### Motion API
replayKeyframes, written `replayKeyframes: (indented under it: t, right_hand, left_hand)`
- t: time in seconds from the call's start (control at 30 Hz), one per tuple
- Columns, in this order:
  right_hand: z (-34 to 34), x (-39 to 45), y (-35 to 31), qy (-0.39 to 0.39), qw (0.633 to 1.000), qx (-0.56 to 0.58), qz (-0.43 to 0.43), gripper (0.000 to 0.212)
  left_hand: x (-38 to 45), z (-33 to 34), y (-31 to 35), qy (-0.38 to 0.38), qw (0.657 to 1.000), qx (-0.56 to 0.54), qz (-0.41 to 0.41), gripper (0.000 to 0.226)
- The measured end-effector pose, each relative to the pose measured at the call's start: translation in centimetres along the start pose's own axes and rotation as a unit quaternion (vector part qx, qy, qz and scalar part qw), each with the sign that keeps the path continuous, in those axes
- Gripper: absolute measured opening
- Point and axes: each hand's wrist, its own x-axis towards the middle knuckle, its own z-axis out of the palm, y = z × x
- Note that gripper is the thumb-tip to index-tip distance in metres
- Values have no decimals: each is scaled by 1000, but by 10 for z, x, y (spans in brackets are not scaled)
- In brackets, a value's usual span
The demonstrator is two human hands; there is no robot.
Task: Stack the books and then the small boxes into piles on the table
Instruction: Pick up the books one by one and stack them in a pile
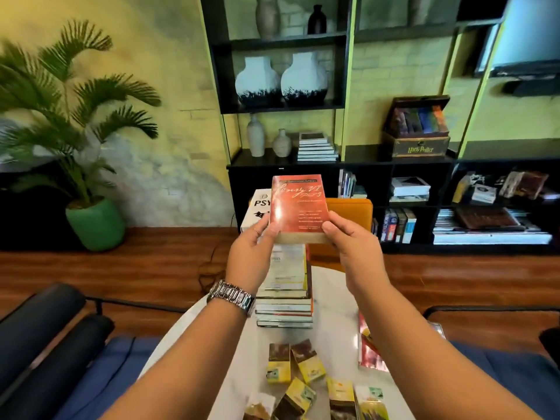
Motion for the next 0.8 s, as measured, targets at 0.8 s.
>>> replayKeyframes:
  t: [0.8]
  right_hand:
    - [63, 105, 53, 26, 969, -244, -9, 33]
  left_hand:
    - [115, -23, -41, -32, 981, 189, -9, 46]
